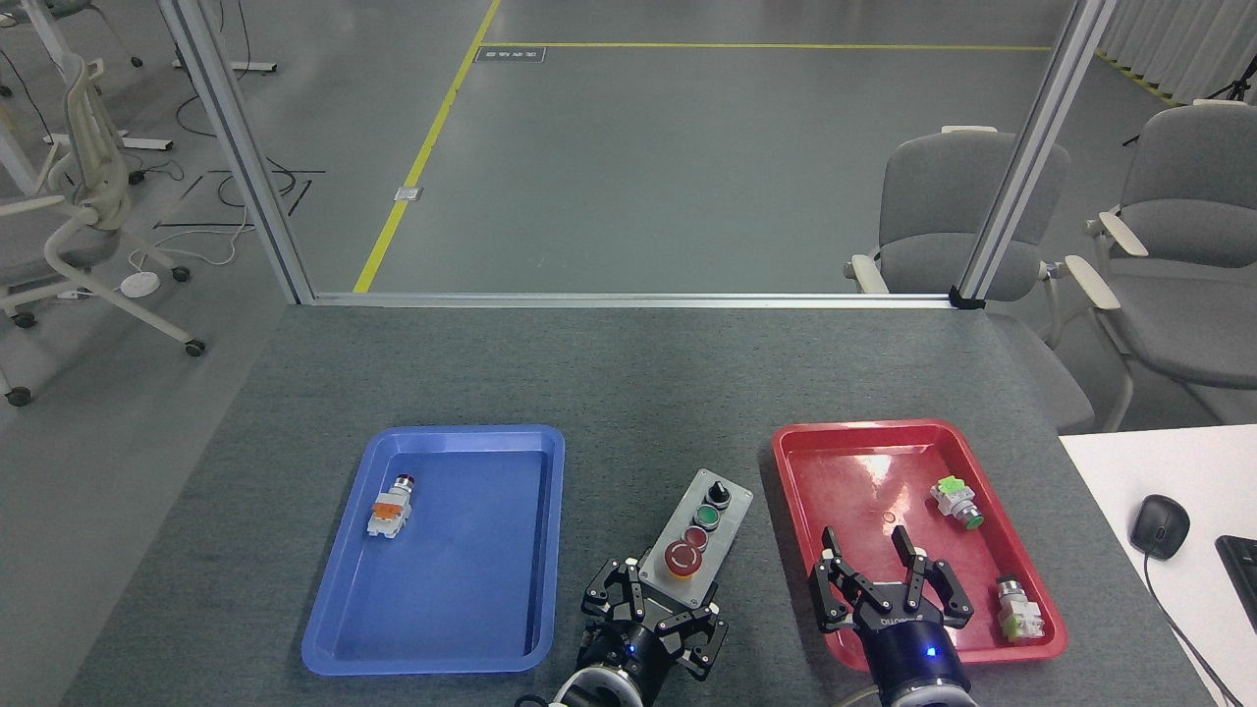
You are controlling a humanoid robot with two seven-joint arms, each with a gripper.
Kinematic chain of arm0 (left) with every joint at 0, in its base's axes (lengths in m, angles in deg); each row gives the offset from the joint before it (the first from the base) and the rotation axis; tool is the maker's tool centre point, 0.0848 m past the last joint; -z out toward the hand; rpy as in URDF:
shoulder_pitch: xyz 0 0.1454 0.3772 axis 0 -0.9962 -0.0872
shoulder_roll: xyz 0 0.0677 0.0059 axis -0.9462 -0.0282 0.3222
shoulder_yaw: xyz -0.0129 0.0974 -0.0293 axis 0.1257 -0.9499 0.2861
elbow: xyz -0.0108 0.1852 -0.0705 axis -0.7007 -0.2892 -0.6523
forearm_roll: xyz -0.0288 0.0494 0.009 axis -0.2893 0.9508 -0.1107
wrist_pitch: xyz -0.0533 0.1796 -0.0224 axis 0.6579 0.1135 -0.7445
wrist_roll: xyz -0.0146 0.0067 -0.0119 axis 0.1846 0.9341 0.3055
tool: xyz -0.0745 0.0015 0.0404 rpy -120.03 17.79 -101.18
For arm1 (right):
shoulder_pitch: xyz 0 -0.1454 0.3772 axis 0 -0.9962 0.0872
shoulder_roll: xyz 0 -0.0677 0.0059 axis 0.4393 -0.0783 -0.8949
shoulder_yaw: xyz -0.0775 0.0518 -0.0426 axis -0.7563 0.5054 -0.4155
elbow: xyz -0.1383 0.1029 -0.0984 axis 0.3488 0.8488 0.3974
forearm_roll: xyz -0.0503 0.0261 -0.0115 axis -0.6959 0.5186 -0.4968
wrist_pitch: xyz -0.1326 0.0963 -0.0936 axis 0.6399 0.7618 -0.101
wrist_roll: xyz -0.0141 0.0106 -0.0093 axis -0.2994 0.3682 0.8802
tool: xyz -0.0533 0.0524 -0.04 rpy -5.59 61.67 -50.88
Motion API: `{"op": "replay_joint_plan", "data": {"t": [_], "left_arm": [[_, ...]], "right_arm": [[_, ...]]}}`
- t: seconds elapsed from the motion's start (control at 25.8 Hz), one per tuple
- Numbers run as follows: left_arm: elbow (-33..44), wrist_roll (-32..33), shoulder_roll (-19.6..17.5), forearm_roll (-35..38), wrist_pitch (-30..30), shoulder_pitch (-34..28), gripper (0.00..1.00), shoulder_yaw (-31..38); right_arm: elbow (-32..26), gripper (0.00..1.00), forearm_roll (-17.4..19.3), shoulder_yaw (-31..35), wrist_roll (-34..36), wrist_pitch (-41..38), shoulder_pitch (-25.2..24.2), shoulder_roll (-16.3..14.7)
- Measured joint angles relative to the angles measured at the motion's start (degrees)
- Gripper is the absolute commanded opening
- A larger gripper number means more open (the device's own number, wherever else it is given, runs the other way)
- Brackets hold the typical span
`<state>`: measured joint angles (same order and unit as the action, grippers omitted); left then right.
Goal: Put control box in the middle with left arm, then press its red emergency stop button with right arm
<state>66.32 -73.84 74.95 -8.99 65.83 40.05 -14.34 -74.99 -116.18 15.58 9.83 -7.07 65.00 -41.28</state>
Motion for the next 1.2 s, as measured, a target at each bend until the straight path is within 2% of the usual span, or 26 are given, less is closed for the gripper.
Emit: {"op": "replay_joint_plan", "data": {"t": [0.23, 0.35, 0.46, 0.58, 0.7, 0.81, 1.2], "left_arm": [[0.01, 0.78, 0.00, -0.12, 0.00, 0.00, 0.69, -0.11], [0.19, 0.87, 0.00, -0.12, 0.00, 0.00, 0.74, -0.13], [0.35, 0.96, 0.00, -0.15, -0.04, 0.00, 0.81, -0.13], [0.48, 0.96, 0.00, -0.16, -0.06, 0.00, 0.87, -0.14], [0.60, 0.80, 0.01, -0.16, -0.06, 0.05, 0.92, -0.13], [0.61, 0.78, -0.01, -0.18, -0.06, 0.04, 0.98, -0.12], [3.28, 0.78, -0.60, -0.13, -0.10, -1.22, 0.99, 0.35]], "right_arm": [[-0.01, 0.70, -0.02, -0.07, -1.71, -0.64, 0.10, 0.18], [-0.01, 0.64, -0.02, -0.08, -1.82, -0.83, 0.14, 0.29], [-0.01, 0.46, -0.02, -0.08, -1.85, -1.15, 0.16, 0.33], [-0.02, 0.19, -0.06, -0.09, -1.94, -2.80, 0.16, 0.32], [-0.18, 0.02, -0.09, -0.09, -2.81, -5.47, 0.16, 0.20], [-0.41, 0.00, -0.10, -0.08, -3.69, -7.40, 0.16, 0.02], [-1.20, 0.00, 0.09, -0.33, -4.20, -12.66, 0.03, 0.19]]}}
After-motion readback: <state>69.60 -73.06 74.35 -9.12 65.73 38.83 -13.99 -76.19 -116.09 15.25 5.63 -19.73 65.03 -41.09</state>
